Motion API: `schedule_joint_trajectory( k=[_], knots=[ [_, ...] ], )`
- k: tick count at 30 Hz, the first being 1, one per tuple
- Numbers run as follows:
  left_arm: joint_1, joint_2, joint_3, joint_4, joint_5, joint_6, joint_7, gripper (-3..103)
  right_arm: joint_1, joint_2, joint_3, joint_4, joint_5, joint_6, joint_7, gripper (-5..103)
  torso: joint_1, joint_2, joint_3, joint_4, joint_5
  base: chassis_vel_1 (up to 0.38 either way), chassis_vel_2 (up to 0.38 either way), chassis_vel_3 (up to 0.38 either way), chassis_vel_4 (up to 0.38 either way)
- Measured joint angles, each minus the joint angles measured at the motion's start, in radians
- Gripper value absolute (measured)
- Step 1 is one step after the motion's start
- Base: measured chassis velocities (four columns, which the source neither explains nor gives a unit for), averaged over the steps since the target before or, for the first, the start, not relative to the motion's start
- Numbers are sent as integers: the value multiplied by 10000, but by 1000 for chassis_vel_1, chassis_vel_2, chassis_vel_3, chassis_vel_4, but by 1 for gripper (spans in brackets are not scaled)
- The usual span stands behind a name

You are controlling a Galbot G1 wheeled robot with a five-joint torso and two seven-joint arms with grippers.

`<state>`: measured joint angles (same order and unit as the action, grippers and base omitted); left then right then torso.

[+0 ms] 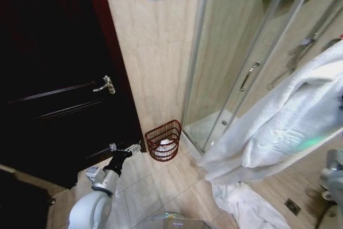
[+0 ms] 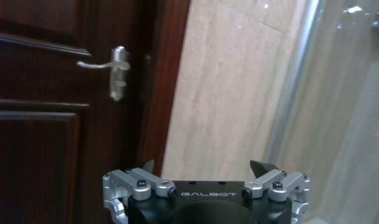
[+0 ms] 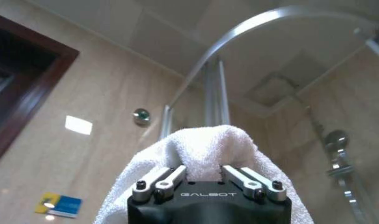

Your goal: Discard the used towel into the hamper.

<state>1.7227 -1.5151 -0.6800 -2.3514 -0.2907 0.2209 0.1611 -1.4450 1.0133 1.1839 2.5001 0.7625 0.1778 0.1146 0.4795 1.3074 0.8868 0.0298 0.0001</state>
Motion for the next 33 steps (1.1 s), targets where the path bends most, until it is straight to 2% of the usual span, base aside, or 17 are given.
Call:
schedule_joint_trajectory(
  k=[19,20,22,26,29,31,33],
  knots=[
    [0,0,0,0,-1,0,0,100,1028,-1097,-274,-1,726,-100,154,11,0,0,0,-3,0,108,107,116,118],
    [0,0,-1,0,0,0,0,100,1205,-1261,-344,-58,747,-114,111,11,-1,0,0,-1,-10,126,133,123,123],
    [0,0,-1,0,0,0,0,100,1311,-1347,-401,-127,755,-122,73,11,-1,0,0,-1,-3,132,133,130,117],
    [0,-1,-1,0,0,0,-1,100,1851,-1715,-726,-635,771,-130,-141,11,0,-1,1,3,2,113,113,114,112],
    [0,-1,-1,0,-1,0,-1,100,3007,-2332,-1360,-1466,1074,-151,-320,11,0,-1,0,4,-6,41,72,101,71],
    [1,0,0,0,0,0,0,100,3182,-2413,-1499,-1606,1171,-166,-349,11,0,0,0,4,-7,0,0,0,0],
    [0,0,0,0,0,0,-1,100,3758,-2595,-2178,-2241,1326,-107,-527,11,0,-1,0,-4,-3,0,0,0,0]
  ],
)
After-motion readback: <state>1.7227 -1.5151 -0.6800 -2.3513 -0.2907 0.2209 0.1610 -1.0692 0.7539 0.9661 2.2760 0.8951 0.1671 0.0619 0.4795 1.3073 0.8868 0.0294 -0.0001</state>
